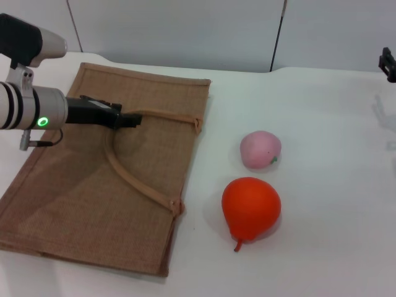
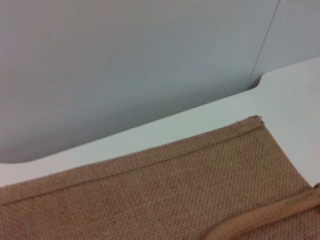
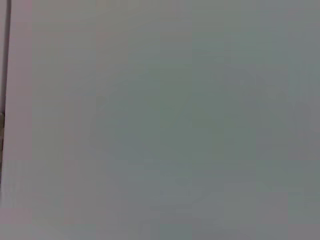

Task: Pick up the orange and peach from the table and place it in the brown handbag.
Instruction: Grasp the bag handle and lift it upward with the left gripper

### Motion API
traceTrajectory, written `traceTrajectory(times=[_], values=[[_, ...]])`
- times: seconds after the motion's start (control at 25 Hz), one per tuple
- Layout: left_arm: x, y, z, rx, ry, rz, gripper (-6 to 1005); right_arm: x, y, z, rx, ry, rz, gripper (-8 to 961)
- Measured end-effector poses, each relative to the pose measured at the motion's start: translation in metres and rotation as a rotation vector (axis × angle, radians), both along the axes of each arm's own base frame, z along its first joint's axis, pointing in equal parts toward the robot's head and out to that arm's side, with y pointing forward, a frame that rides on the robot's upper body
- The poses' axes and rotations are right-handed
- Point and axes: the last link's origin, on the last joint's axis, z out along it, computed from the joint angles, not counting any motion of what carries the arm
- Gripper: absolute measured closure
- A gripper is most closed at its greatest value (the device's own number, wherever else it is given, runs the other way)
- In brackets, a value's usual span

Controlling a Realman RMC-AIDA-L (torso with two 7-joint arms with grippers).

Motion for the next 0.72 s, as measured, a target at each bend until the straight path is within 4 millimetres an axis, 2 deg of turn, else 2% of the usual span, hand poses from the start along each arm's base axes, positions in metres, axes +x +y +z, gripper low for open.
traceTrajectory(times=[0.4,0.72], values=[[-0.008,-0.007,-0.009,-0.022,-0.005,0.027,463,0.0,0.0,-0.001,-0.001,0.001,0.0,251],[-0.014,-0.011,-0.007,-0.022,-0.003,0.039,473,0.002,-0.002,-0.001,-0.001,0.001,-0.005,251]])
